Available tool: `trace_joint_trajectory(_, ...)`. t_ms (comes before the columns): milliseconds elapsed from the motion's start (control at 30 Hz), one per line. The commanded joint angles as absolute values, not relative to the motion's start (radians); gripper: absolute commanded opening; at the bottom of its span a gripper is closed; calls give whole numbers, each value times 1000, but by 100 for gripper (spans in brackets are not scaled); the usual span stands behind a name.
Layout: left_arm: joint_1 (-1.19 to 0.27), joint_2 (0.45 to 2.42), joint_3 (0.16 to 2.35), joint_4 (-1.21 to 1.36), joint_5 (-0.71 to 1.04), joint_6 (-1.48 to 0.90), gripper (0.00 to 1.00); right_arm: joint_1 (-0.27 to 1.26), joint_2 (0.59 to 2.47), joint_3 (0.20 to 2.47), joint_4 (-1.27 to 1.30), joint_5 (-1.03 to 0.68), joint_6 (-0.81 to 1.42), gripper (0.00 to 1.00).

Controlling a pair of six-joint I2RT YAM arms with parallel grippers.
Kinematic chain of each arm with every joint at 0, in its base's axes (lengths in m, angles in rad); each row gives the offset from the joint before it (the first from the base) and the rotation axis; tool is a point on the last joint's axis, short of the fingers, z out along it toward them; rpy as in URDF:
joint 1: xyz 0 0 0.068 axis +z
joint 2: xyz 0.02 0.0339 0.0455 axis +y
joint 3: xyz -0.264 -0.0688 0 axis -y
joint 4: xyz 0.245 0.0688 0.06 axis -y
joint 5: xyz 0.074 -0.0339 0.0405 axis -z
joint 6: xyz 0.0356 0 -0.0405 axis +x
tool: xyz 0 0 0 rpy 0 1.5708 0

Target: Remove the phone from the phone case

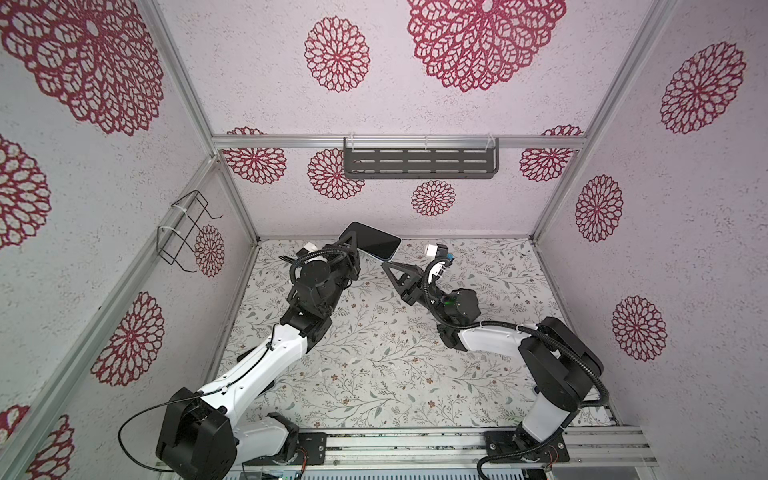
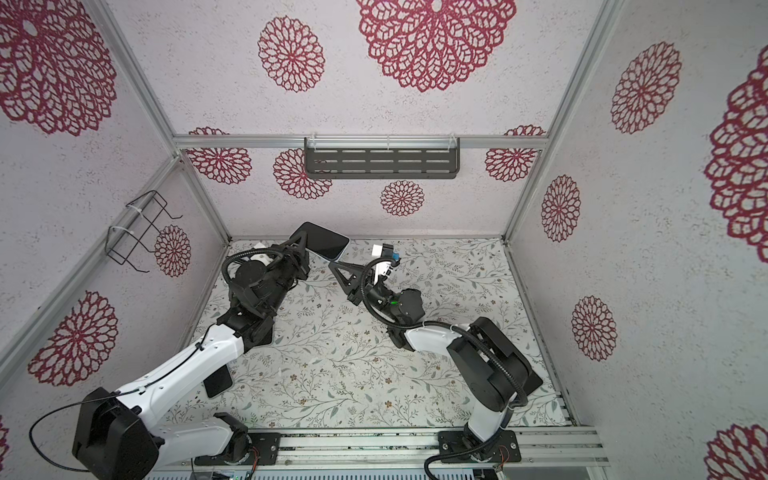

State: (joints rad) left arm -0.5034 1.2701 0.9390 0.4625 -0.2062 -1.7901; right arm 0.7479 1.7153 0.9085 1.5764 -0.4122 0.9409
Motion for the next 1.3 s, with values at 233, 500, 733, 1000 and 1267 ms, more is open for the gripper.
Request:
trace_joint_trajectory(233,-360,1279,1061,485,153,-1687,0,661,1572,710,1581,-502,920,65)
trace_joint_trajectory(500,-196,1410,1264,415,749,-1427,0,527,1248,659,929,-657,722,89)
trace_joint_trajectory(733,-205,1493,1382,461,1015,-1276,0,522,1124,767,681,-695,704,92)
trace_joint_trajectory(1000,-231,1566,1400,762,1075,-1453,0,534,1205,766,968,-780,922,84)
trace_joint_trajectory(1267,-259,1556,1422,649,1085,-1323,0,555,1246,791,1011,-788,921,73)
